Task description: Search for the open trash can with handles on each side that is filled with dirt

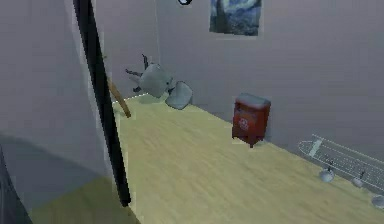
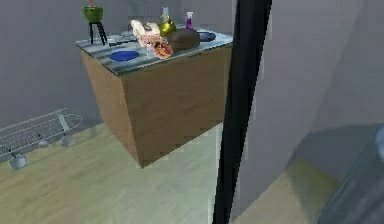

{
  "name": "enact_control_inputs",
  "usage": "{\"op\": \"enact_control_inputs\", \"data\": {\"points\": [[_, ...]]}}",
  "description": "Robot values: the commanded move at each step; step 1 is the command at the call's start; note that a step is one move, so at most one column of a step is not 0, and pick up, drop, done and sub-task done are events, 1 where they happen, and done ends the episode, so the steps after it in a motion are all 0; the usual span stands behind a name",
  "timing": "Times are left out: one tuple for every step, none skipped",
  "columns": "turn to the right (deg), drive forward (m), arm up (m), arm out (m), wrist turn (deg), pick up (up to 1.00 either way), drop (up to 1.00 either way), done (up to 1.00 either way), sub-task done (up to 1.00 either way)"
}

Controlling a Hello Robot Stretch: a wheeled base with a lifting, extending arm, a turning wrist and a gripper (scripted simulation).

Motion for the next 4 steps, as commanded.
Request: {"op": "enact_control_inputs", "data": {"points": [[0.0,1.0,0.0,0.0,0.0,0.0,0.0,0.0,0.0],[0.0,0.4,0.0,0.0,0.0,0.0,0.0,0.0,0.0],[-39.0,0.0,0.0,0.0,0.0,0.0,0.0,0.0,0.0],[0.0,0.8,0.0,0.0,0.0,0.0,0.0,0.0,0.0]]}}
